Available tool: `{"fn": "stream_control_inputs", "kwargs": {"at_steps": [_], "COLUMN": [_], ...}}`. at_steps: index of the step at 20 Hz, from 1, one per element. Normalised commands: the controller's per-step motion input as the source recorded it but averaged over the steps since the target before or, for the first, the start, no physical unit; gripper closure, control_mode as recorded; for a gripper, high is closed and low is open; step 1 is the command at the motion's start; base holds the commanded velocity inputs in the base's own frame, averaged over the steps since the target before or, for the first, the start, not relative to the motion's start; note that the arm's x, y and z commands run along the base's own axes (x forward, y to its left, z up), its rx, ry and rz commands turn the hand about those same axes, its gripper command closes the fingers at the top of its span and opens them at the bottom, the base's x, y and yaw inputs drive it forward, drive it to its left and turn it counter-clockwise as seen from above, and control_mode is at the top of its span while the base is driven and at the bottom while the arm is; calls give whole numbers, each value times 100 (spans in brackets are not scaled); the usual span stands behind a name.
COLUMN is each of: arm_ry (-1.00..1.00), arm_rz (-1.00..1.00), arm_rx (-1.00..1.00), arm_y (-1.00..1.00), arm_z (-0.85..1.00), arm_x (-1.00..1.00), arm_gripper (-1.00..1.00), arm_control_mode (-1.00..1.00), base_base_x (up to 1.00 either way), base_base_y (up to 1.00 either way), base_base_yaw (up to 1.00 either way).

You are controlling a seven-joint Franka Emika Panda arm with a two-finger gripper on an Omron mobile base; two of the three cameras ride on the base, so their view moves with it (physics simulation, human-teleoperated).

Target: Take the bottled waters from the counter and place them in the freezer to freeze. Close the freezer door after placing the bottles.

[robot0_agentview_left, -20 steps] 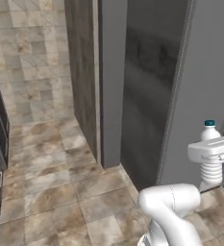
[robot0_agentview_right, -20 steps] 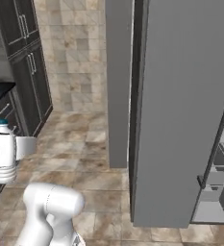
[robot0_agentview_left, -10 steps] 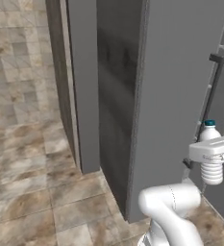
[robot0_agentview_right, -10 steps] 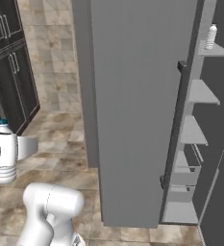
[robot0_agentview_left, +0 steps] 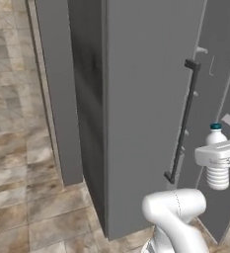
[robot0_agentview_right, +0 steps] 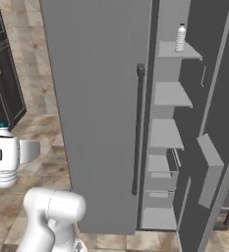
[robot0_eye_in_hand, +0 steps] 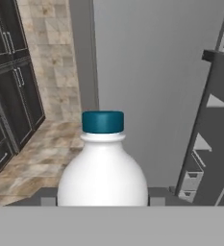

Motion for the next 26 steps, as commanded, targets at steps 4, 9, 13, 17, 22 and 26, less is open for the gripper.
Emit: {"fn": "stream_control_inputs", "kwargs": {"at_steps": [4,9,13,17,22,26], "arm_ry": [0,0,0,0,0,0], "arm_rz": [0,0,0,0,0,0], "arm_rx": [0,0,0,0,0,0], "arm_y": [0,0,0,0,0,0], "arm_z": [0,0,0,0,0,0], "arm_x": [0,0,0,0,0,0], "arm_gripper": [100,100,100,100,100,100], "arm_control_mode": [100,100,100,100,100,100], "base_base_x": [32,44,48,39,17,15], "base_base_y": [-39,-30,-8,-8,-2,-18], "base_base_yaw": [0,0,0,0,0,0]}}
